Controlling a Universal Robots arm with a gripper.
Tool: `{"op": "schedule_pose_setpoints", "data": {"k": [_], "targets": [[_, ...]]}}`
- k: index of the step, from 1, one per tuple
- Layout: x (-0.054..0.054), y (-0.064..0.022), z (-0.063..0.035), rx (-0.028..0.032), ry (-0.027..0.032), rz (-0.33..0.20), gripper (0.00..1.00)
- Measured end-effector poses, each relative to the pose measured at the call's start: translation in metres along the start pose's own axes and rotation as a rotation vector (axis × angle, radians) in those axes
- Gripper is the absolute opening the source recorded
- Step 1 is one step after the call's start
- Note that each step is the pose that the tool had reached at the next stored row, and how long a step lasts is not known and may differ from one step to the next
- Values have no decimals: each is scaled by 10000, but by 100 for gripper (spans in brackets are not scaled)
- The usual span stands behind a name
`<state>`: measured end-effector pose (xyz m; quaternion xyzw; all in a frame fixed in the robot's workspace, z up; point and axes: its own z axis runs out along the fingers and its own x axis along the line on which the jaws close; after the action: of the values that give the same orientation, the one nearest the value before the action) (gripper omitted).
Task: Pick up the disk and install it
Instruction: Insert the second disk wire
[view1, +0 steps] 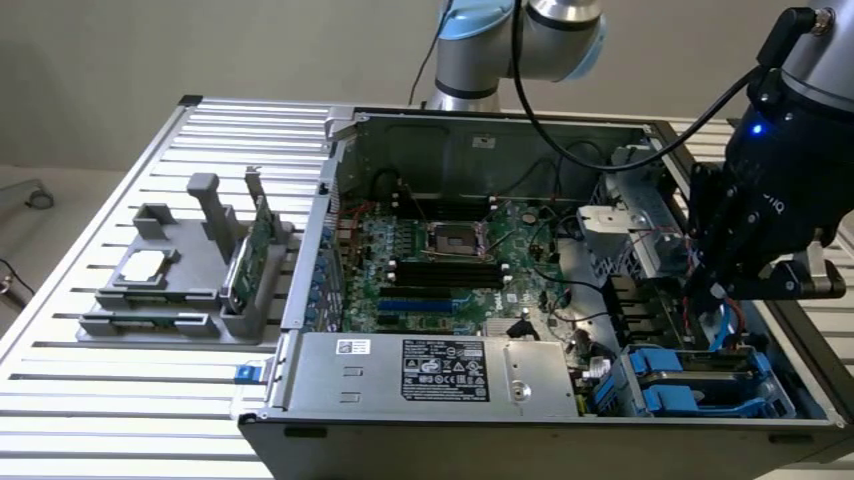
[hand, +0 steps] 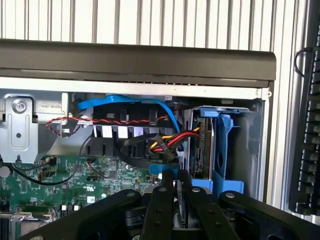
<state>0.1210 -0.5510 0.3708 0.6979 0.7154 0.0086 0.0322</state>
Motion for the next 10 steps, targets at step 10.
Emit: {"op": "schedule_pose_setpoints", "data": {"k": [10], "targets": [[-95,-7,70,-2,86,5,16]]}}
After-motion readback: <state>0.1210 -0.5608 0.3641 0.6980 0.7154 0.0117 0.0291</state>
